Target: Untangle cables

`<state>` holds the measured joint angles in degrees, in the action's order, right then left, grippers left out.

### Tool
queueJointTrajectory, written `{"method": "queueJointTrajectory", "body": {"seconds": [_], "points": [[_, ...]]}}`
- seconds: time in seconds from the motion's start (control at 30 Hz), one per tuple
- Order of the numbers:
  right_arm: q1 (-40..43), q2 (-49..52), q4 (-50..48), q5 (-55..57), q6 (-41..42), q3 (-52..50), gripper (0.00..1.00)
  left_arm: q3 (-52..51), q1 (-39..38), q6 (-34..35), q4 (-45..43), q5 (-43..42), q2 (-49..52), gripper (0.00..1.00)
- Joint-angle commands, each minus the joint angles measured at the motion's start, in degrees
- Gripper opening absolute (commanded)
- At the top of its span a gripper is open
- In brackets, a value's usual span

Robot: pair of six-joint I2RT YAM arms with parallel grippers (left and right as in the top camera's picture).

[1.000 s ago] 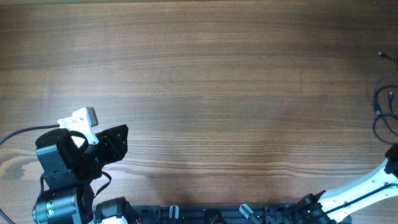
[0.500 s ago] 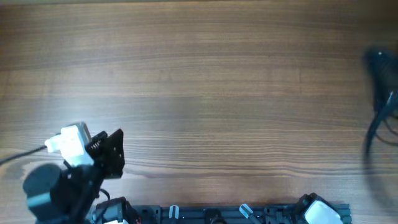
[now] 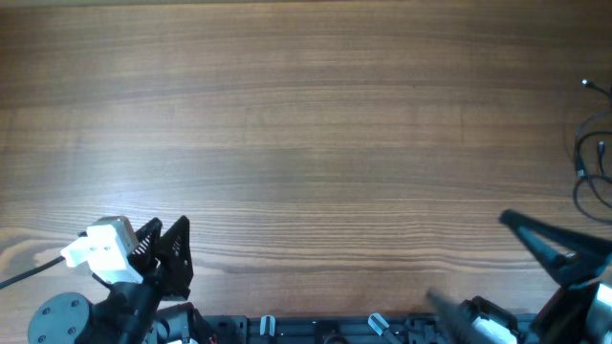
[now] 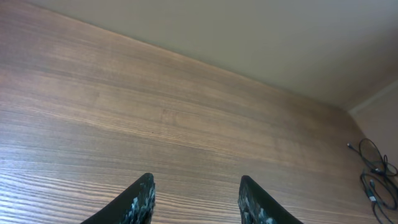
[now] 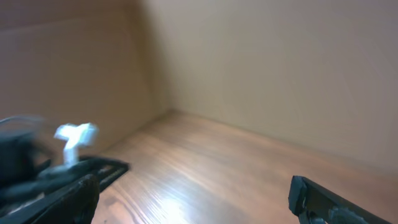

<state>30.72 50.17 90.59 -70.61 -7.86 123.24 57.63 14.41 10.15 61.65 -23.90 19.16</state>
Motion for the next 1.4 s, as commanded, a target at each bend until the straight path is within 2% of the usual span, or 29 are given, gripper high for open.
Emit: {"method": "queueJointTrajectory", "body": {"seconds": [0.0,0.07,0.1,0.17,0.27,0.33,0.43,0.5,0.57,0.67,0.73,0.8,0.87,0.93,1.0,1.03,1.07,1.2,1.37], "points": [[2.36,0.52,-1.40,17.57,4.35,-0.37,1.00,0.92,0.33,-0.92,-0.09,-0.11,-0.48,0.44],[6.40,0.46,-3.39,31.50,14.84,-0.39,1.00,0.92,0.33,-0.90,-0.07,-0.11,-0.48,0.44],[8.24,0.44,-4.46,32.89,16.46,-0.68,1.00,0.92,0.33,-0.92,-0.07,-0.13,-0.48,0.44],[10.67,0.31,-6.34,30.49,20.11,-2.03,1.00,0.92,0.33,-0.92,-0.09,-0.11,-0.48,0.44],[11.17,-1.05,-6.36,16.11,19.43,-2.47,1.00,0.92,0.33,-0.94,-0.11,-0.11,-0.48,0.44],[5.55,-2.89,-3.48,16.83,17.42,-2.16,1.00,0.92,0.33,-0.96,-0.17,-0.09,-0.48,0.44],[-10.99,-5.70,1.66,36.48,16.83,-0.02,1.00,0.92,0.33,-0.98,-0.11,-0.09,-0.48,0.44],[-22.91,-12.31,1.57,47.36,15.50,0.46,1.00,0.92,0.33,-0.98,-0.17,-0.09,-0.48,0.43],[-28.15,-19.04,1.57,57.88,15.82,-0.22,1.00,0.92,0.33,-1.03,-0.15,-0.09,-0.48,0.44],[-28.79,-27.06,1.57,65.59,15.37,-7.65,1.00,0.92,0.33,-2.49,0.15,-0.09,-0.48,0.45],[-28.79,-30.69,1.57,66.86,15.56,-17.66,1.00,0.92,0.33,-2.47,0.11,-0.09,-0.48,0.44],[-28.79,-31.61,0.15,53.33,15.98,-31.71,1.00,0.92,0.33,-2.47,-0.09,-0.09,-0.48,0.45],[-28.76,-31.61,-7.08,51.65,22.53,-42.07,1.00,0.92,0.33,-2.47,-0.07,-0.09,-0.48,0.45],[-28.79,-31.69,-21.44,51.65,27.98,-56.85,1.00,0.92,0.33,-2.47,-0.13,-0.09,-0.48,0.45],[-28.79,-31.78,-38.80,51.67,27.02,-67.30,1.00,0.92,0.33,-2.49,-0.13,-0.09,-0.48,0.46],[-28.79,-31.80,-51.49,51.17,24.72,-74.16,1.00,0.92,0.33,-2.49,-0.17,-0.09,-0.48,0.47],[-28.79,-31.80,-60.17,50.99,21.97,-78.97,1.00,0.92,0.33,-2.49,-0.31,-0.09,-0.48,0.47],[-28.79,-31.80,-84.06,46.36,17.16,-94.42,1.00,0.90,0.33,-2.47,-1.16,-0.09,-0.48,0.47],[-28.79,-31.80,-107.56,46.34,15.17,-111.58,1.00,0.90,0.33,-2.47,-1.88,-0.09,-0.48,0.48]]}}
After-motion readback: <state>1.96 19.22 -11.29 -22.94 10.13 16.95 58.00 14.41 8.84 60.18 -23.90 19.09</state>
